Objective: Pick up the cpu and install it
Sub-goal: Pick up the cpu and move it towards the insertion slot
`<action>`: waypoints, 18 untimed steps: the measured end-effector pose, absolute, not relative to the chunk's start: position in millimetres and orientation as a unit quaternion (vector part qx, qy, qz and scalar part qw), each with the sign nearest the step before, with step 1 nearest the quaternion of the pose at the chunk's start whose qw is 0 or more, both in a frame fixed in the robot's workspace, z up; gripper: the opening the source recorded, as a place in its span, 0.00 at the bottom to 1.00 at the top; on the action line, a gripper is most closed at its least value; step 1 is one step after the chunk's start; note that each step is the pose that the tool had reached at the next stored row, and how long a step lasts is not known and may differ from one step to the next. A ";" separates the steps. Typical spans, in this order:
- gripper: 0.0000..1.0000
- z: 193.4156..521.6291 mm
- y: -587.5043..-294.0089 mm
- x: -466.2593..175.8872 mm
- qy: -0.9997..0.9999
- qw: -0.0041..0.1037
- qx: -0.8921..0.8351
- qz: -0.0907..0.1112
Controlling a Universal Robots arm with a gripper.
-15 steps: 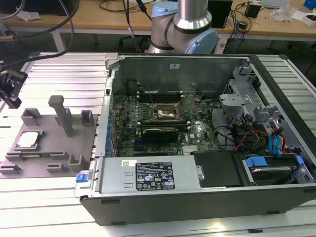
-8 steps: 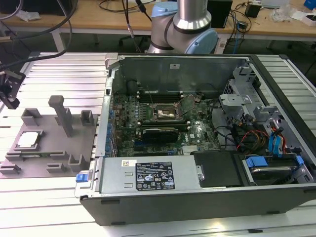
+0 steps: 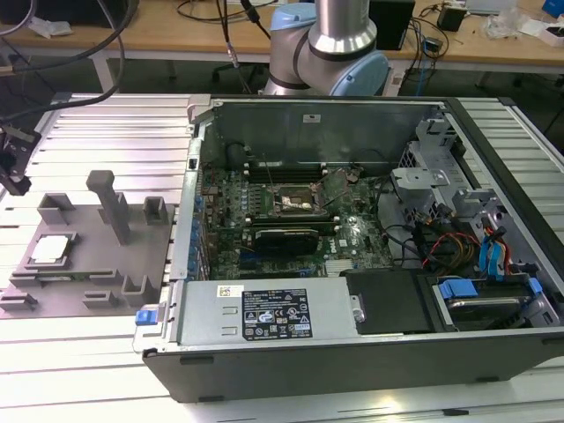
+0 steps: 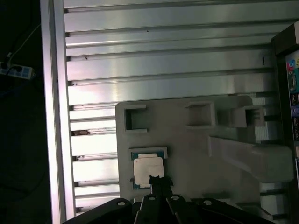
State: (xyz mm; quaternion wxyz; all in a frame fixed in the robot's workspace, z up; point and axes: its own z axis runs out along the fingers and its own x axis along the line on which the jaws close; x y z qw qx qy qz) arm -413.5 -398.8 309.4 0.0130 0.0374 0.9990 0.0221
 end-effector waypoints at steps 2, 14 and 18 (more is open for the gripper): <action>0.11 307.5 -399.1 -414.2 0.999 0.013 0.037 0.022; 0.11 292.6 -407.0 -414.4 0.999 0.013 0.037 0.022; 0.11 287.0 -412.0 -414.5 0.999 0.013 0.037 0.022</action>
